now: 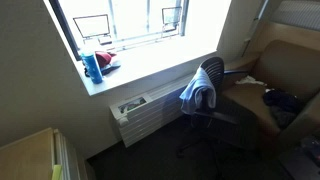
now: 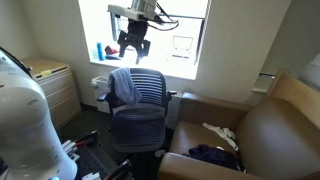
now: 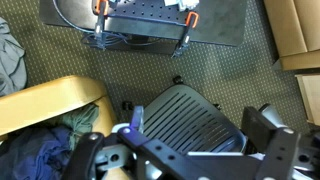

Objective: Pick up the black cloth on the right side of the couch and place it on the chair seat

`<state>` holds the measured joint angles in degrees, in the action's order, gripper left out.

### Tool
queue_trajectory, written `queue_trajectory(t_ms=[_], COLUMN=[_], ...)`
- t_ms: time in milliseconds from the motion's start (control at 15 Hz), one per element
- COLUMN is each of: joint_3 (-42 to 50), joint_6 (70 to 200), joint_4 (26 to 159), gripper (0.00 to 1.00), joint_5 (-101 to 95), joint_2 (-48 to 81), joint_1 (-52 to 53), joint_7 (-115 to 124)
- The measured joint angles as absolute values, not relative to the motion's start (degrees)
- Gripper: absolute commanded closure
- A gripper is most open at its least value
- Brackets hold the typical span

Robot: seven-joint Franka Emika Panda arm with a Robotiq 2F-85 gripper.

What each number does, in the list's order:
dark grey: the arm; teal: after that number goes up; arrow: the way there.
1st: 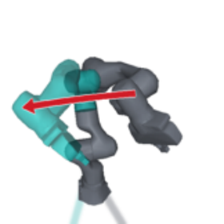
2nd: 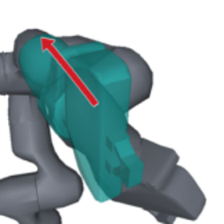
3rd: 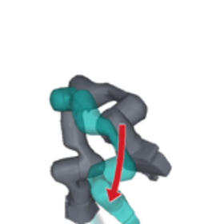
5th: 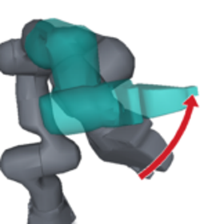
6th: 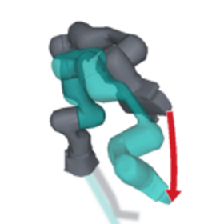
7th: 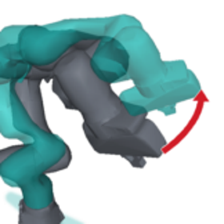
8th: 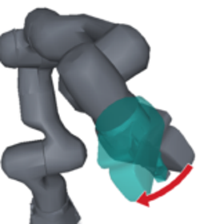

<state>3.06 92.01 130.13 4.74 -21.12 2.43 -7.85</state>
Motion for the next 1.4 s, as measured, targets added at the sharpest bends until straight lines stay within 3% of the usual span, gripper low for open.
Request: queue_trajectory(t_ms=[600, 933, 1400], joint_3=[3.1, 1.8, 8.3], joint_6=[92.0, 111.6, 137.7], joint_4=[130.1, 132.6, 131.6], gripper=[0.0, 0.0, 0.0], joint_5=[4.7, 1.7, 7.4], joint_2=[-21.1, -19.7, -10.7], joint_1=[2.4, 2.1, -2.9], joint_7=[-7.8, -2.7, -1.6])
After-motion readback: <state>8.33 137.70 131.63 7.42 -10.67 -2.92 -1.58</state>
